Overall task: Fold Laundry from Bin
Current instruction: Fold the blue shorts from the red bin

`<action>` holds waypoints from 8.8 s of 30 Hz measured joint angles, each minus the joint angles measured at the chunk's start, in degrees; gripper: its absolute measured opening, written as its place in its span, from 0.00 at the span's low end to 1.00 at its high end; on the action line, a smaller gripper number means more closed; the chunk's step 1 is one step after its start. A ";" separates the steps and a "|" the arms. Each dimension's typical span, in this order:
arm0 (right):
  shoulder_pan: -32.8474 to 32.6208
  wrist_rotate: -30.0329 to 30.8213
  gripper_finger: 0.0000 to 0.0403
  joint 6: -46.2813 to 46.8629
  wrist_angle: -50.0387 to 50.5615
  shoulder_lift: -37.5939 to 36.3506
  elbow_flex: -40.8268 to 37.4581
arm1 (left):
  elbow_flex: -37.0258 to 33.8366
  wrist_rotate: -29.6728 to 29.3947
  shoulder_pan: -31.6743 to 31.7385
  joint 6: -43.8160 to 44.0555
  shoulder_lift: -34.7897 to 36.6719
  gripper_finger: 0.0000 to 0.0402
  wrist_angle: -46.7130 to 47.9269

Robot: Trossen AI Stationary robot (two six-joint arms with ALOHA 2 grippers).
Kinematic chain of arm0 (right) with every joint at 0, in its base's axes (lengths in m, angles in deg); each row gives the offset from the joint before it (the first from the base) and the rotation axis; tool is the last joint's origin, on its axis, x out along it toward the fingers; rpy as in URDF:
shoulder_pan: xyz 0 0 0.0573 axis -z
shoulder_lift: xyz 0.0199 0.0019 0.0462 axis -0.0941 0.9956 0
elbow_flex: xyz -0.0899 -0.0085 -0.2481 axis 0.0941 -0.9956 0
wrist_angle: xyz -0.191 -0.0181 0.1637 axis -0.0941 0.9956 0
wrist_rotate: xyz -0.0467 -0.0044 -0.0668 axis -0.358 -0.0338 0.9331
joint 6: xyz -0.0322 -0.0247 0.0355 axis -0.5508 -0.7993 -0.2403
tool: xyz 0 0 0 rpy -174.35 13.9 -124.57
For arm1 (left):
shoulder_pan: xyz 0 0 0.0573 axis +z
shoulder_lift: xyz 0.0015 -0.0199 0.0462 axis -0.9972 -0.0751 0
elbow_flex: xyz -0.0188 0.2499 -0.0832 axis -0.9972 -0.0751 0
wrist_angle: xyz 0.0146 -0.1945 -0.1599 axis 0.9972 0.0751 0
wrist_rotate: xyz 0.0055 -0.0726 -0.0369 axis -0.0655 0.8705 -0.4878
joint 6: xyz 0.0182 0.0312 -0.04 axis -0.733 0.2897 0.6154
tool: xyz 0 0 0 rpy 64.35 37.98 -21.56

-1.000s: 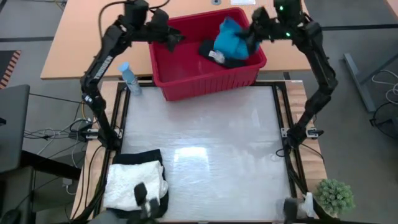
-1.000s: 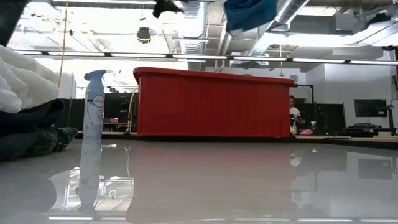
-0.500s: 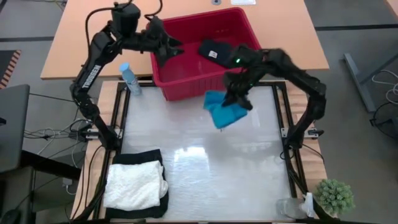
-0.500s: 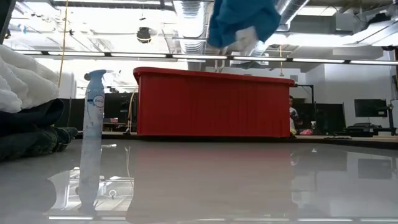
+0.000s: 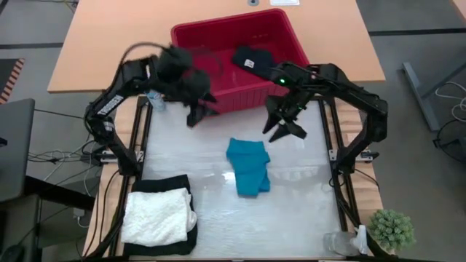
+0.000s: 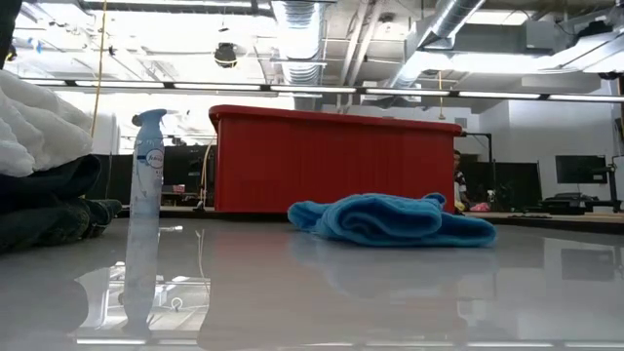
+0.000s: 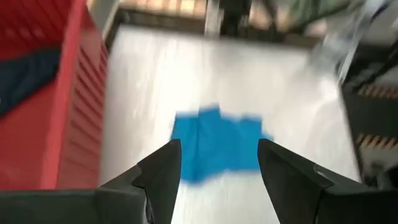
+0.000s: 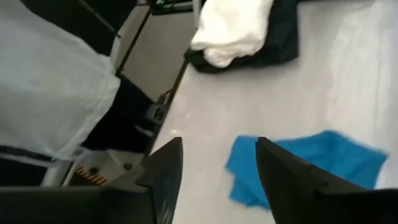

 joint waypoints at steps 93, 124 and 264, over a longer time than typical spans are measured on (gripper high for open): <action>-35.92 47.50 0.55 -11.19 -37.58 13.37 -42.85 | -60.18 -28.12 -48.20 28.99 15.81 0.50 -39.74; -35.63 58.86 0.22 -20.35 -51.80 13.34 -53.18 | -60.18 -30.02 -49.58 28.45 16.07 0.50 -38.48; -17.56 48.36 0.06 54.18 -30.46 3.99 -35.95 | -75.53 2.98 -14.78 20.68 11.88 0.00 -42.77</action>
